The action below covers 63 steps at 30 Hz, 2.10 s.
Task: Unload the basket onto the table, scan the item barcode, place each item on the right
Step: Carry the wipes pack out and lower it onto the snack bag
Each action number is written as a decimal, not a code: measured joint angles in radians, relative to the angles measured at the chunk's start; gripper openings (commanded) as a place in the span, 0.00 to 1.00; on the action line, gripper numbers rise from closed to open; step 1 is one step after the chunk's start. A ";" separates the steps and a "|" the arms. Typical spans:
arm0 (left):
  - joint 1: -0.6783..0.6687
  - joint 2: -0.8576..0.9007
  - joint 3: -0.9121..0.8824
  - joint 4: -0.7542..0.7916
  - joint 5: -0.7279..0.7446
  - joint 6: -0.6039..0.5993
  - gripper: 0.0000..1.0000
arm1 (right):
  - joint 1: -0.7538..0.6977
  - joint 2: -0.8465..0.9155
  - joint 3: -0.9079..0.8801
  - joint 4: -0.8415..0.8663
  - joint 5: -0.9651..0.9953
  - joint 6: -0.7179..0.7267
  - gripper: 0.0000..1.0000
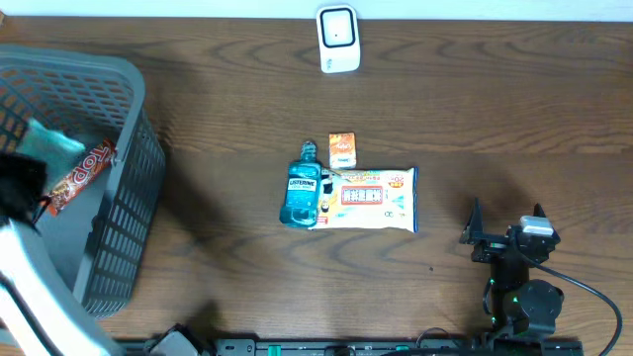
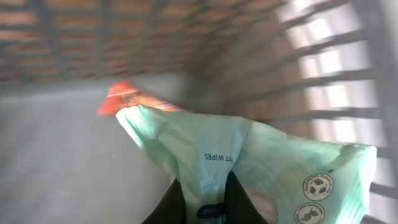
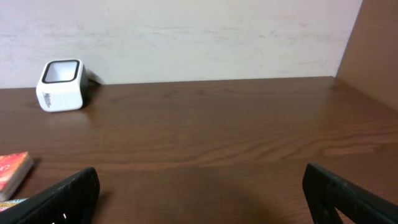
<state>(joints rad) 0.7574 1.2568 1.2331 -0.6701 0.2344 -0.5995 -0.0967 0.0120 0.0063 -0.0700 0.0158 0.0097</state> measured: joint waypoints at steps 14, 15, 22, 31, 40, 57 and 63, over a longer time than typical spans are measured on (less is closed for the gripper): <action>-0.586 -0.210 0.002 0.182 0.561 0.022 0.07 | 0.000 0.000 0.000 0.000 0.000 0.000 0.99; -0.665 -0.202 0.002 0.182 0.535 0.034 0.07 | 0.000 0.000 0.000 0.000 0.000 0.000 0.99; -1.150 -0.015 0.002 0.224 0.217 0.103 0.08 | 0.000 0.000 0.000 0.000 0.000 0.000 0.99; -1.422 0.420 0.003 0.589 0.028 0.122 0.07 | 0.000 0.001 0.000 0.000 0.000 0.000 0.99; -1.511 0.742 0.003 0.731 0.003 0.125 0.41 | 0.000 0.001 0.000 0.000 0.000 0.000 0.99; -1.463 0.592 0.003 0.726 -0.004 0.102 0.09 | 0.000 0.001 0.000 0.000 0.000 0.000 0.99; -1.459 0.575 0.008 0.671 0.040 0.079 0.08 | 0.000 0.001 0.000 0.000 0.000 0.000 0.99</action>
<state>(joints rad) -0.7017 1.8320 1.2407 0.0013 0.2745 -0.5209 -0.0967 0.0128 0.0063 -0.0696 0.0158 0.0097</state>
